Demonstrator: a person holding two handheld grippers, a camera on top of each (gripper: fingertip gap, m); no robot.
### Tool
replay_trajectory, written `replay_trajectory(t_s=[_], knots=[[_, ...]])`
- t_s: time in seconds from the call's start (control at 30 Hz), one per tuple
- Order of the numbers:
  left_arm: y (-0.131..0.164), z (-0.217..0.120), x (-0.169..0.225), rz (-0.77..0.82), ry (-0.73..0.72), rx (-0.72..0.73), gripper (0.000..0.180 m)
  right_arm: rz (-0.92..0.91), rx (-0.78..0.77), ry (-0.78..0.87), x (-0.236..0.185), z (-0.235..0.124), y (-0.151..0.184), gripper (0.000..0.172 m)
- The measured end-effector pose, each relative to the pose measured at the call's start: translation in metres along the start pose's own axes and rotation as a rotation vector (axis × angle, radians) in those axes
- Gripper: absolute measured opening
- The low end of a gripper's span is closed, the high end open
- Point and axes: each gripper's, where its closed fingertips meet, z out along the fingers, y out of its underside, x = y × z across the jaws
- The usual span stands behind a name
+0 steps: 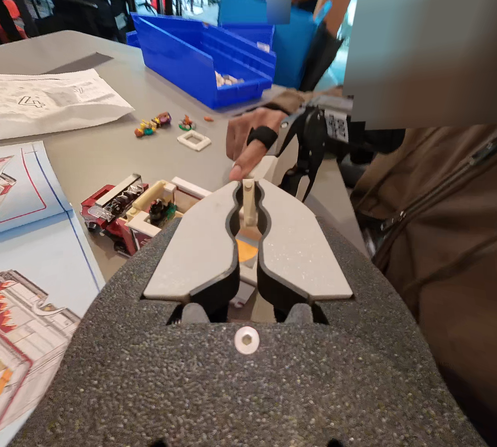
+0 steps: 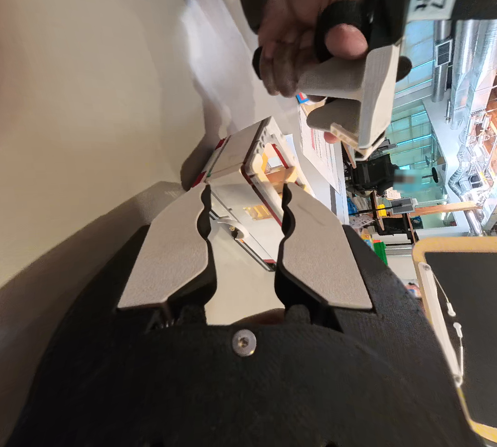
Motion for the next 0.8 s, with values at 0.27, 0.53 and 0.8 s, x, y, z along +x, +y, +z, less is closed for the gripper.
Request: replay_trajectory(t_s=[0.27,0.53,0.8], knots=[[-0.034,0.001,-0.006,-0.422,0.043,0.327,0.008,0.091,-0.010,0.212,0.038,-0.014,0.002,0.051],[-0.041,0.029,0.023,-0.487,0.003,0.451,0.008,0.171,0.067,0.436,0.065,-0.032,-0.027,0.066],[-0.042,0.049,0.037,-0.415,-0.045,0.429,0.008,0.232,0.117,0.537,0.077,-0.053,-0.038,0.060]])
